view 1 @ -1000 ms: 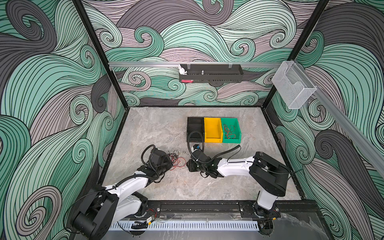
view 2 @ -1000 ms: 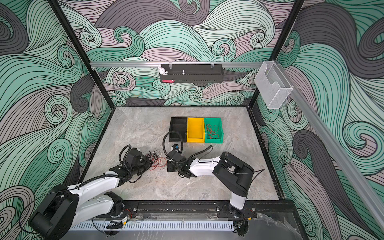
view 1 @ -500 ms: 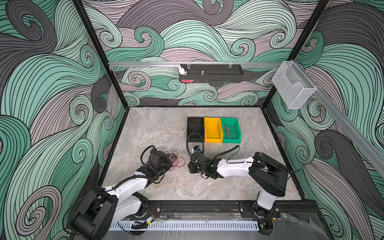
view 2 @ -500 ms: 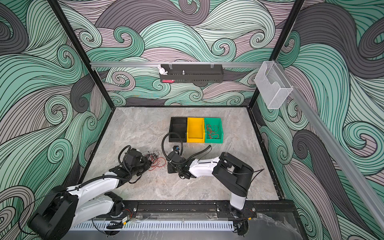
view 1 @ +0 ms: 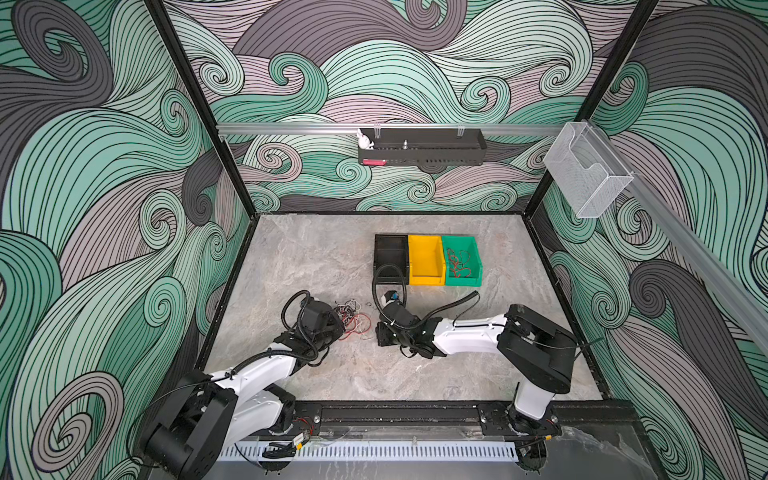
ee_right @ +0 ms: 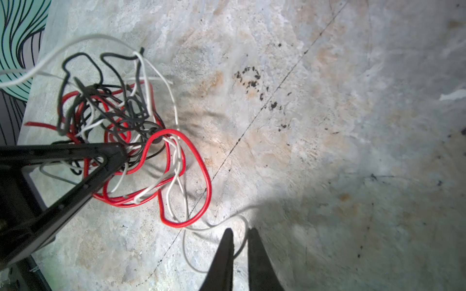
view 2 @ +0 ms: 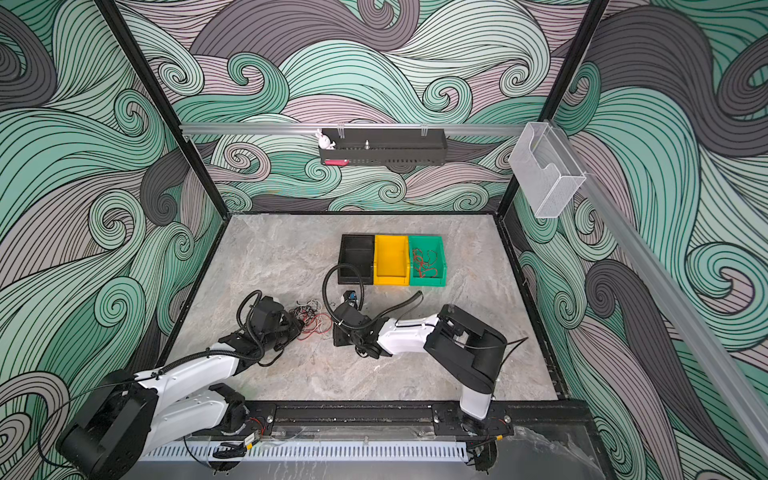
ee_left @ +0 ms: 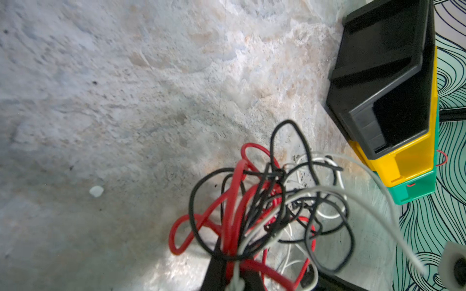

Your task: Untangle the cables

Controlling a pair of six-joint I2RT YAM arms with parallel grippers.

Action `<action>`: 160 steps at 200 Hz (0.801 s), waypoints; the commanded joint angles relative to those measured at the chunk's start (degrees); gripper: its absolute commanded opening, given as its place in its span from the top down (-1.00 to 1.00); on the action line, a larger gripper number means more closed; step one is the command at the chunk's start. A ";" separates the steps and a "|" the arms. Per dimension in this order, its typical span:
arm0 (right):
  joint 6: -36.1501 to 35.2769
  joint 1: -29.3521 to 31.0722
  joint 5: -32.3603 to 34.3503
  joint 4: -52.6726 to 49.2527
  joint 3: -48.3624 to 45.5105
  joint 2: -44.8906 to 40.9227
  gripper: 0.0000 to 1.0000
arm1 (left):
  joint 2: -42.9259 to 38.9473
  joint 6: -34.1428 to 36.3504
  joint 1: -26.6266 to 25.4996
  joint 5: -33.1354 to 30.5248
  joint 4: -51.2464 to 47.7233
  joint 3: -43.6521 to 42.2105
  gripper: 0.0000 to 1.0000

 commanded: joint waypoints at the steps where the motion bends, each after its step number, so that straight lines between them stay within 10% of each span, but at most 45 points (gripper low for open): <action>1: -1.76 0.19 3.72 -1.77 0.27 -2.27 0.81 | 0.84 -0.41 -0.52 -0.01 1.59 -0.23 0.83; 160: -13.43 -1.00 25.25 -20.84 0.68 -9.17 0.87 | -2.35 -0.33 -0.26 -8.12 -9.72 1.18 0.69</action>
